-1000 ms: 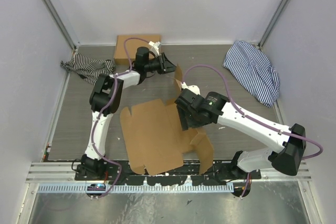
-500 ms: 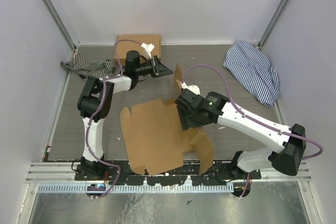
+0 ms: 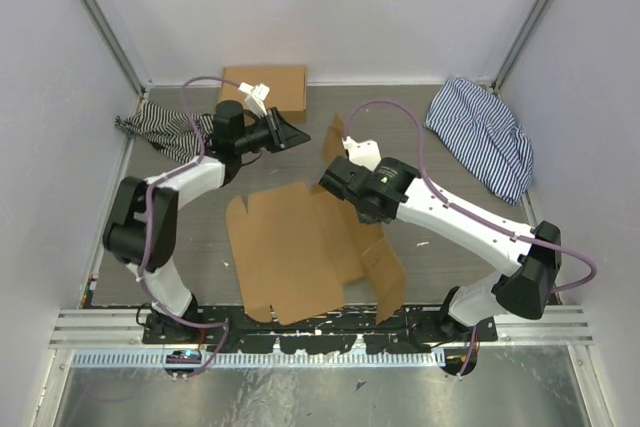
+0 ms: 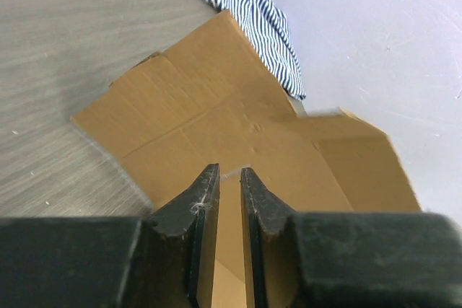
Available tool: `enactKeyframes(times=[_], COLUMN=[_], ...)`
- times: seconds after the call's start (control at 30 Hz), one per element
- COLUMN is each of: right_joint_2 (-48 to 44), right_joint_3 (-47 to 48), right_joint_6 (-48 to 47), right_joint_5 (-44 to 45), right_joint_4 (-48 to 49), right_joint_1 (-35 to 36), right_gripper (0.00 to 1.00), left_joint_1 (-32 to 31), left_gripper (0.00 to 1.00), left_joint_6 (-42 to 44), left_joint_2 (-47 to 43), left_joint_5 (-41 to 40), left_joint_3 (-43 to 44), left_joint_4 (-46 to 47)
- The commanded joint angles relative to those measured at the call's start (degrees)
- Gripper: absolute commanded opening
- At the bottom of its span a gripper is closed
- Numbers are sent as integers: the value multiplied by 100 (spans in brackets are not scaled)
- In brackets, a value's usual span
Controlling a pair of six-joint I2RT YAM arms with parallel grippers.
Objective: Fold the paper box
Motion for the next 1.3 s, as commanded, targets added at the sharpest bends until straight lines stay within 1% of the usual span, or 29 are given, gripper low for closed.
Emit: enactKeyframes(times=[0.0,0.07,0.17,0.27,0.33,0.37,0.43,0.57,0.63,0.7,0.77,0.83,0.93,1.07,1.17,1.27], right_joint_2=[75,157,257,261,168,70,-271,-1347,-1856,-1933,-1711,-1477,-1489,-1361,-1176,-1047], right_joint_3=[516,633,752,761,679,637,431,-286,-589,-610,-384,-242,-347,-454,-428,-445], right_joint_6=[-223,-379,-925,-1962,-2630,-2971,-3616,-5062,-5520,-5642,-5631,-5627,-5725,-5793,-5794,-5799], right_joint_5=[777,1100,1523,1620,1413,1317,929,-28,-262,-543,-978,-1309,-1704,-1889,-2275,-2424], right_joint_4=[-109,-121,81,524,964,1086,1704,2865,3229,3205,2764,2388,2388,2408,2390,2395], right_joint_1=[-95,-173,-268,-281,-281,-281,-281,-281,-305,-499,-738,-815,-818,-818,-818,-815], right_gripper=[5,1,1,1,1,1,1,1,1,1,1,1,1,1,1,1], left_joint_1=[21,20,19,21,26,32,73,182,307,440,595,767,1063,1321,1348,1361], left_gripper=[25,26,26,27,27,28,28,29,32,33,34,34,35,38,38,37], left_joint_6=[929,1121,1271,1304,1329,1328,1295,1203,1121,1017,924,842,767,545,389,121], left_joint_2=[-1024,-1387,-1774,-1932,-1986,-2010,-2064,-2084,-1999,-1891,-1849,-1836,-1796,-1747,-1396,-726], left_joint_5=[-720,-985,-1216,-1445,-1579,-1638,-1715,-1856,-1814,-1749,-1805,-1932,-2113,-2110,-1939,-1503], left_joint_3=[-73,-120,-117,63,218,259,326,574,762,946,1061,1102,1232,1197,1299,1625], left_joint_4=[-1351,-1788,-2267,-2973,-3358,-3466,-3533,-3694,-3778,-3800,-3772,-3514,-3292,-2791,-2415,-2005])
